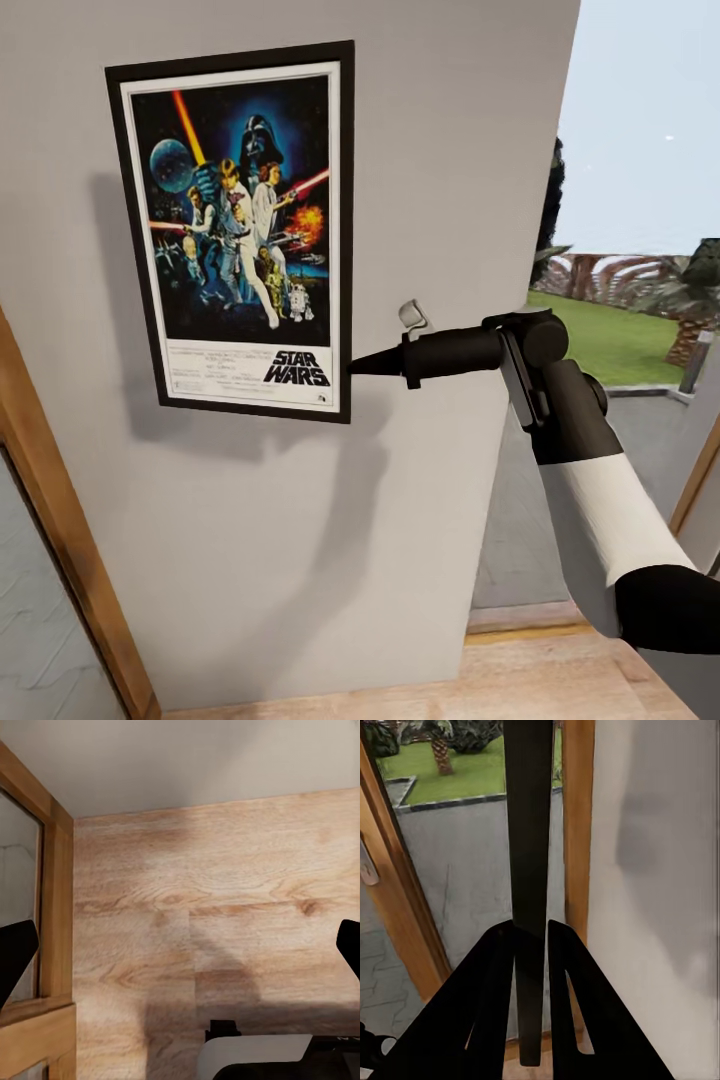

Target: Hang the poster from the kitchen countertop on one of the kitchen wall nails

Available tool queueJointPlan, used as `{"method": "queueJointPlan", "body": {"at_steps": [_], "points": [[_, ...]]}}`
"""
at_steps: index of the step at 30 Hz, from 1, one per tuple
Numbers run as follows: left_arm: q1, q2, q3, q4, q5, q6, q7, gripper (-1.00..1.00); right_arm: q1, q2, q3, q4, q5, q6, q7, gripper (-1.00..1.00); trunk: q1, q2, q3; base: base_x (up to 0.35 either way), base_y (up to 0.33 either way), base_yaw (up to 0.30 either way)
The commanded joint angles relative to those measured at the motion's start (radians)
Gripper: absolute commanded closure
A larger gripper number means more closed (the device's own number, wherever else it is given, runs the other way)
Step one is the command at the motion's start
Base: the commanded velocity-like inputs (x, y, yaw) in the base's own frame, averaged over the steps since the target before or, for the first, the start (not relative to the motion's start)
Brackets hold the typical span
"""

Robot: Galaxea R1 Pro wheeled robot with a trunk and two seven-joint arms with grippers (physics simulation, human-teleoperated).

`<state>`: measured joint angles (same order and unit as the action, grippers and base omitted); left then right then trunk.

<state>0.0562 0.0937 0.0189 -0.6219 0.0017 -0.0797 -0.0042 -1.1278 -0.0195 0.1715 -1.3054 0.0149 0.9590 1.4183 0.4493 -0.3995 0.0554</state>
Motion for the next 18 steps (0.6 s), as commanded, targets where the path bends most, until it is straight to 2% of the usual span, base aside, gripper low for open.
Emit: {"method": "queueJointPlan", "body": {"at_steps": [1, 14, 18], "points": [[0.001, 0.000, 0.001, -0.001, 0.000, -0.002, 0.000, -1.00, -0.001, -0.001, 0.001, 0.000, 0.000, 0.014, 0.005, 1.00, 0.001, -0.001, 0.000, 0.073, 0.000, 0.000], [0.001, 0.000, 0.003, -0.001, 0.000, -0.002, 0.000, -1.00, 0.000, -0.001, 0.001, -0.001, 0.000, 0.014, 0.005, 1.00, 0.001, -0.001, 0.000, 0.016, 0.000, 0.000], [0.001, 0.000, 0.004, -0.001, 0.001, -0.002, 0.000, -1.00, -0.001, -0.002, 0.000, 0.000, 0.000, 0.014, 0.005, 1.00, 0.001, -0.001, 0.000, 0.239, 0.000, 0.000]]}}
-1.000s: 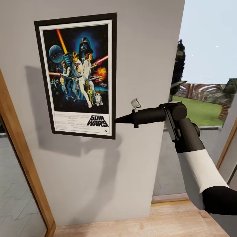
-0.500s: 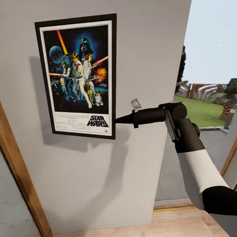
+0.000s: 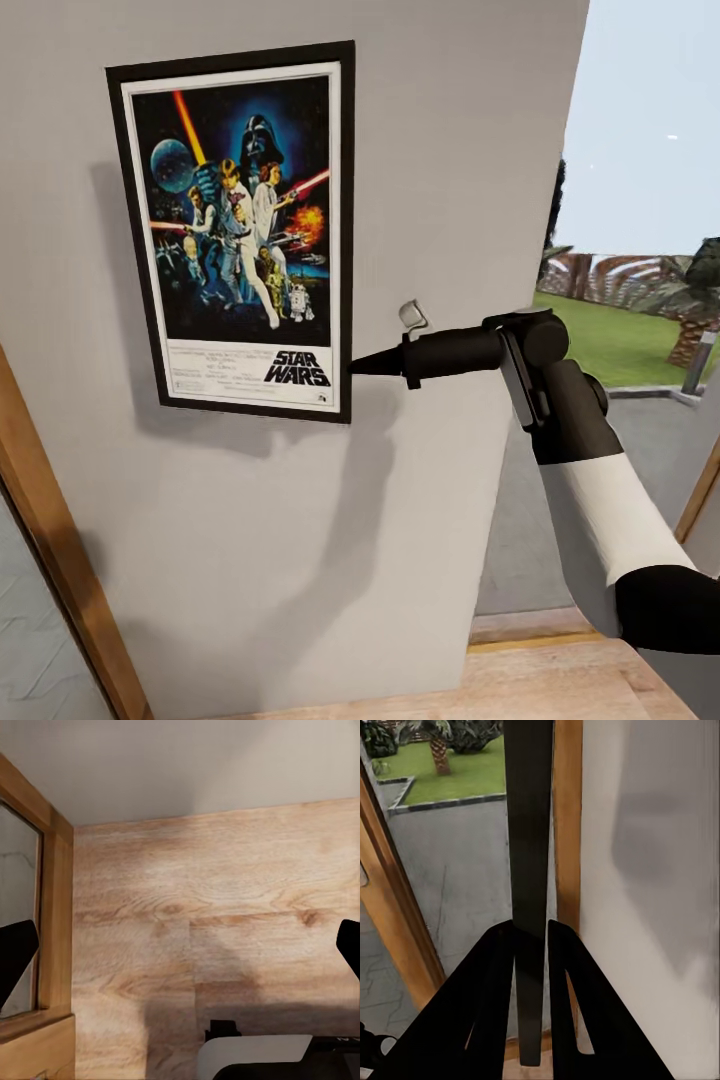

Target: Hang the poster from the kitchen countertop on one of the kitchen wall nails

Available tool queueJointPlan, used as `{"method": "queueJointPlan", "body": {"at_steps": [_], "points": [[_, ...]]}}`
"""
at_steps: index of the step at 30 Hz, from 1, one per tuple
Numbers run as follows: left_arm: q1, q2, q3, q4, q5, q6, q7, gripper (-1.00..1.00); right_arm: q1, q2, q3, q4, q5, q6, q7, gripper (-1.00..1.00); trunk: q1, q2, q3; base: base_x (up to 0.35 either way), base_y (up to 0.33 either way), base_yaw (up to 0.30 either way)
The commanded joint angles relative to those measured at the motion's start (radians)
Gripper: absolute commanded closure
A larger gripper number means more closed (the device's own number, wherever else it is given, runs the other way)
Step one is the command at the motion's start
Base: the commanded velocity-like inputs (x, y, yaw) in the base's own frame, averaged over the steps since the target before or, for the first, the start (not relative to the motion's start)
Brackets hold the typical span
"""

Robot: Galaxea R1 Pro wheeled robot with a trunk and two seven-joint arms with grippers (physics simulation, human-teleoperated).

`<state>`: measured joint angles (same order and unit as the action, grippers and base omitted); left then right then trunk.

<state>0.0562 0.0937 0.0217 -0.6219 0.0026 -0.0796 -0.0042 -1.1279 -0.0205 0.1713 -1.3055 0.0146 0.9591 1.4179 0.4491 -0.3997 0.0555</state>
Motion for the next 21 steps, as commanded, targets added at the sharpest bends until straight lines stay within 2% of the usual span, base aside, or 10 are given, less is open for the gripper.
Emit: {"method": "queueJointPlan", "body": {"at_steps": [1, 10, 21], "points": [[0.001, 0.000, 0.001, -0.001, 0.000, -0.002, 0.000, -1.00, 0.000, -0.001, 0.001, 0.000, 0.001, 0.013, 0.006, 1.00, 0.001, 0.000, 0.000, 0.302, 0.000, 0.000], [0.001, 0.000, 0.001, -0.001, 0.000, -0.002, 0.000, -1.00, 0.000, -0.001, 0.001, 0.000, 0.001, 0.013, 0.007, 1.00, 0.001, 0.000, 0.000, 0.311, 0.000, 0.000], [0.001, 0.000, 0.002, -0.001, 0.000, -0.002, 0.000, -1.00, 0.000, -0.001, 0.002, 0.000, 0.000, 0.013, 0.007, 1.00, 0.001, 0.000, 0.000, 0.039, 0.000, 0.000]]}}
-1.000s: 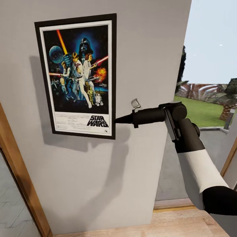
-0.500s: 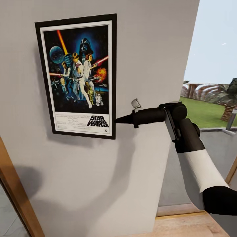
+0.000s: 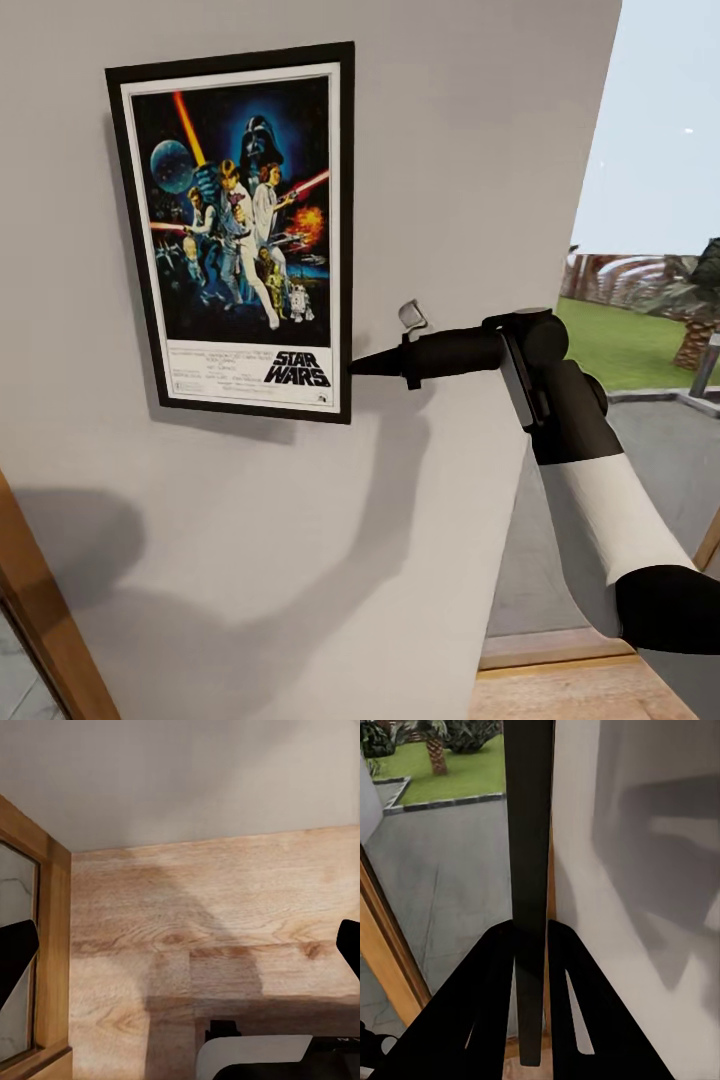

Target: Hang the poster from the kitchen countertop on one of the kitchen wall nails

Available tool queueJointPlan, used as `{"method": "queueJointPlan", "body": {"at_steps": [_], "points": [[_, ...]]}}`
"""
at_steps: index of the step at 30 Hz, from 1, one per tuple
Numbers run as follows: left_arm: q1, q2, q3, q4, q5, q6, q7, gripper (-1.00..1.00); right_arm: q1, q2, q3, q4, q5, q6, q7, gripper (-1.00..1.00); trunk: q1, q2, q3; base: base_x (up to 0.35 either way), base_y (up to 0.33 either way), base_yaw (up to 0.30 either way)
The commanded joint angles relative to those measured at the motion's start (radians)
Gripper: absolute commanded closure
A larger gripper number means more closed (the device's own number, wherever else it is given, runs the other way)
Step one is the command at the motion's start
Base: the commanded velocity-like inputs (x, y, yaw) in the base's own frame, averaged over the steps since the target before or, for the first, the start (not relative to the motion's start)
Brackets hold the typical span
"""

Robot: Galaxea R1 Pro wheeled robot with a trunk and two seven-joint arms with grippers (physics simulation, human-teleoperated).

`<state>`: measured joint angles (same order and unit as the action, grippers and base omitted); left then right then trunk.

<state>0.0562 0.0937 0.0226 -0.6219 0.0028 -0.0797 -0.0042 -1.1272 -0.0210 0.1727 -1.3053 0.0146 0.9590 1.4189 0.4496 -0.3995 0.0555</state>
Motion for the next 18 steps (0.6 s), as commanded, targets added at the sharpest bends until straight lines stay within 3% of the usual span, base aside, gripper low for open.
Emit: {"method": "queueJointPlan", "body": {"at_steps": [1, 18], "points": [[0.001, 0.000, 0.005, -0.002, 0.001, -0.003, 0.000, -1.00, -0.001, 0.001, -0.005, 0.006, -0.004, 0.016, 0.002, 1.00, 0.000, -0.001, 0.000, 0.000, 0.000, 0.000], [0.001, -0.003, 0.005, -0.001, 0.001, -0.004, 0.000, -1.00, -0.002, 0.000, -0.006, 0.030, -0.003, 0.019, 0.002, 1.00, 0.000, -0.001, 0.000, 0.000, 0.000, 0.000]]}}
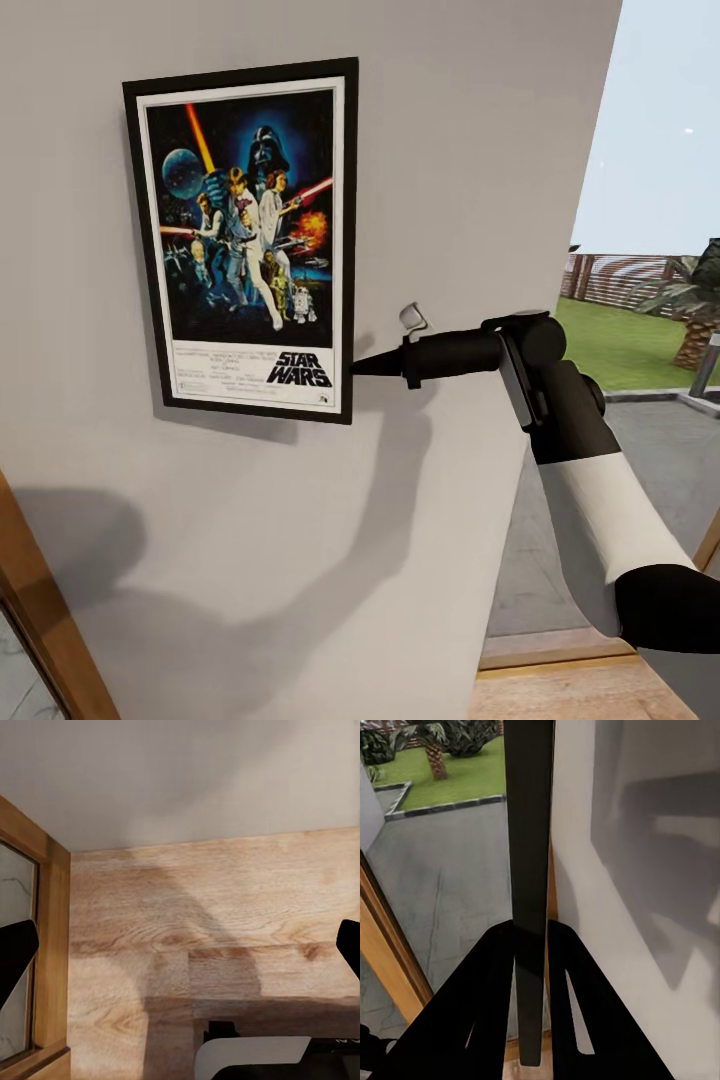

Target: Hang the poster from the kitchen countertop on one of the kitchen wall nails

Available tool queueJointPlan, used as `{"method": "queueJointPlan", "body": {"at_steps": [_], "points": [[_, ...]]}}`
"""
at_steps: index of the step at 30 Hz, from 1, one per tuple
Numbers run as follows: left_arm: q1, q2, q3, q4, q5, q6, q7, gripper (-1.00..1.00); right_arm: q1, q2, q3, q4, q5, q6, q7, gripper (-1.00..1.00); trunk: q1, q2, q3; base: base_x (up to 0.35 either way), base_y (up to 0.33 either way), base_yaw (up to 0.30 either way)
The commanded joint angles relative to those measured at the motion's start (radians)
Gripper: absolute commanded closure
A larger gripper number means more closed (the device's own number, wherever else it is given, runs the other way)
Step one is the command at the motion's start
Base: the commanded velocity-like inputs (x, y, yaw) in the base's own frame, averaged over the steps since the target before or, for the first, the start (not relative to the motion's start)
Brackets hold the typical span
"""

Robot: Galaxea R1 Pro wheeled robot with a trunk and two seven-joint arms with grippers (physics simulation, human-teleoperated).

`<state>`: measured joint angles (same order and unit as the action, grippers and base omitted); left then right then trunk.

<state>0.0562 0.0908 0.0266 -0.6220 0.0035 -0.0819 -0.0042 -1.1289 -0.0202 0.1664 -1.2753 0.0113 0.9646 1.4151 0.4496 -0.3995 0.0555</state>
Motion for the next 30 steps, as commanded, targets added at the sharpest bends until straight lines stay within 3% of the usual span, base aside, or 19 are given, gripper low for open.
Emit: {"method": "queueJointPlan", "body": {"at_steps": [1, 30], "points": [[0.001, 0.000, 0.001, -0.001, 0.000, -0.002, 0.000, -1.00, 0.000, -0.001, 0.001, 0.000, 0.000, 0.013, 0.005, 1.00, 0.000, -0.001, 0.000, 0.000, 0.000, 0.000], [0.001, -0.008, 0.001, 0.002, 0.001, -0.004, -0.001, -1.00, -0.001, -0.001, 0.004, -0.045, 0.002, 0.013, 0.007, 1.00, 0.000, -0.001, 0.000, 0.000, 0.000, 0.000]]}}
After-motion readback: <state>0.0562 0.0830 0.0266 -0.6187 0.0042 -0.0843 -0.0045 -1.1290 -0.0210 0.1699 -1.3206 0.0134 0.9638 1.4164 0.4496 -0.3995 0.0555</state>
